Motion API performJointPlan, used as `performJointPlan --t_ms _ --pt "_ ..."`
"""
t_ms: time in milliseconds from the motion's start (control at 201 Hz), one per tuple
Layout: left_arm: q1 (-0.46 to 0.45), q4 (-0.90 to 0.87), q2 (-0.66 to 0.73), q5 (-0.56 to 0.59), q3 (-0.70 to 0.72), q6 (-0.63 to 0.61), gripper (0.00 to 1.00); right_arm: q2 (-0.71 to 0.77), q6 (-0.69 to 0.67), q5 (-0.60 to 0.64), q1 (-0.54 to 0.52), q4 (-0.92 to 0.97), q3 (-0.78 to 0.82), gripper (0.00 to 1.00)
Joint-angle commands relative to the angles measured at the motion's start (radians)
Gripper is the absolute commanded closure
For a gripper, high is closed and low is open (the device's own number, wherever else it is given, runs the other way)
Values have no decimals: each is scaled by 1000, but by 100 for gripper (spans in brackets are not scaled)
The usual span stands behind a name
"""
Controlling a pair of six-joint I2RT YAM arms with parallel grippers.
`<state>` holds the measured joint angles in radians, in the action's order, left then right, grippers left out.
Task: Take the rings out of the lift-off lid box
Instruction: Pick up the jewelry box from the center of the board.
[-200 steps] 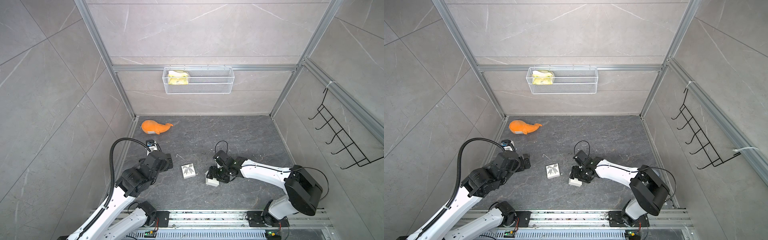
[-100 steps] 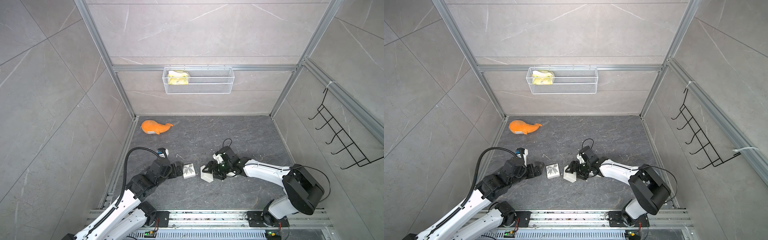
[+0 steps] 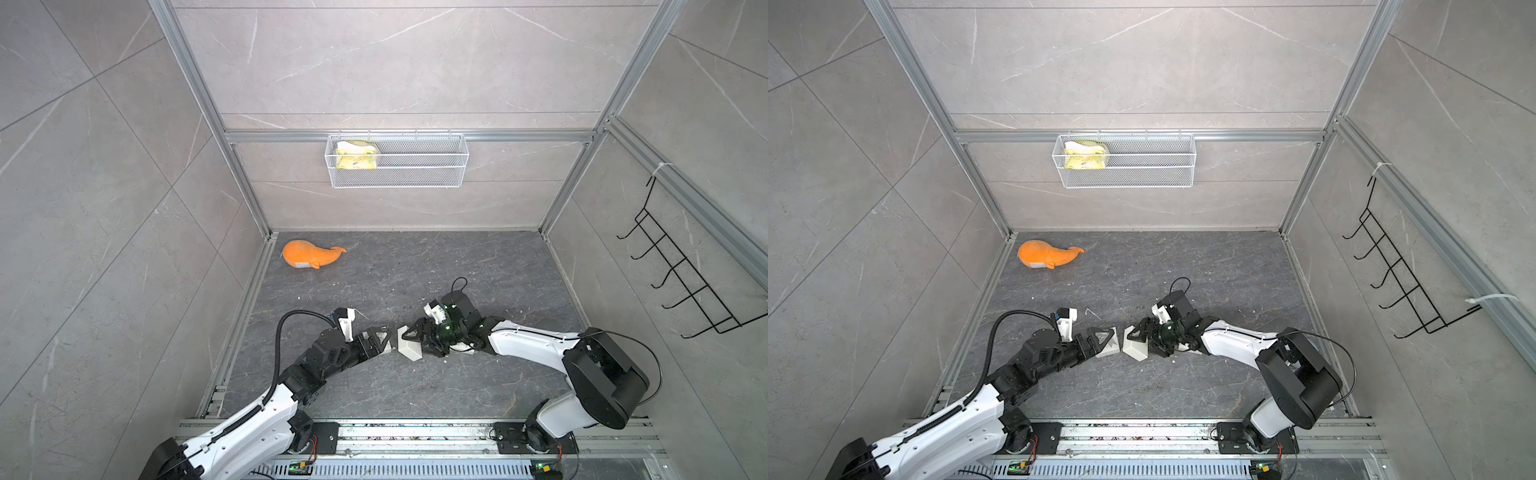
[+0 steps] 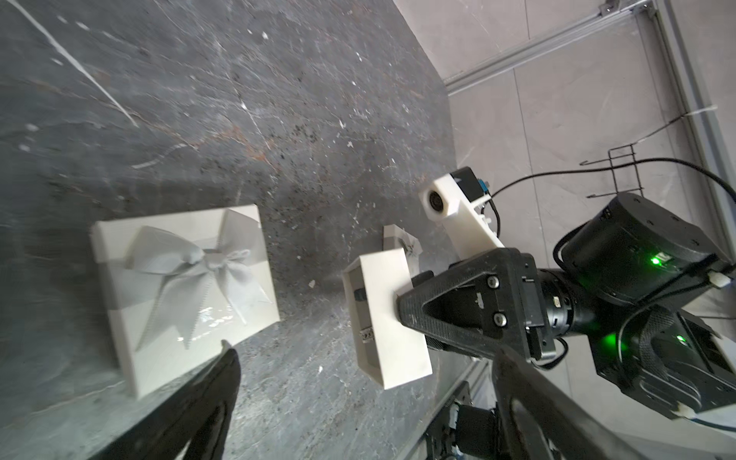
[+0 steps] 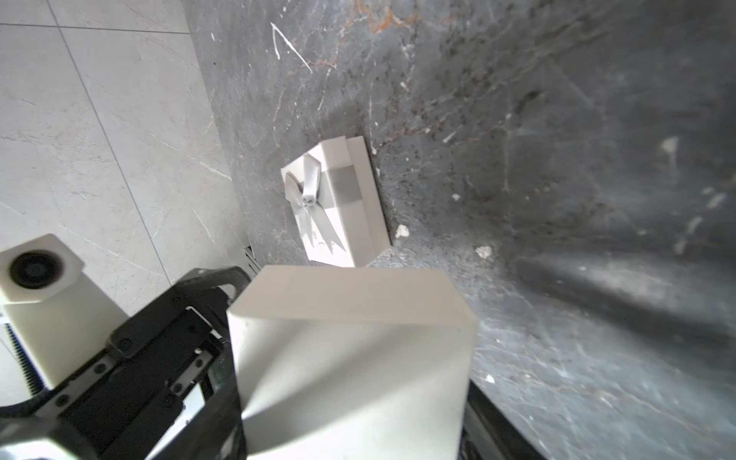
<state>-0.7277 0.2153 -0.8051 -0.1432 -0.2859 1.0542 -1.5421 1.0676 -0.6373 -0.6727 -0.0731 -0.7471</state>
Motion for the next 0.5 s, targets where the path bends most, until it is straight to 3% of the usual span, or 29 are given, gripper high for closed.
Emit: performJointPlan --t_ms 0,129,269,493 --pt "-46 273 -23 -4 18 74 9 36 41 -35 5 -85 22 29" --pt "-58 395 36 43 91 104 24 73 67 -37 11 -132 42 29" --pt "-60 361 124 91 128 113 43 106 99 -46 18 -181 57 28" --pt "-79 532 52 135 195 175 60 117 124 -53 18 -207 48 28"
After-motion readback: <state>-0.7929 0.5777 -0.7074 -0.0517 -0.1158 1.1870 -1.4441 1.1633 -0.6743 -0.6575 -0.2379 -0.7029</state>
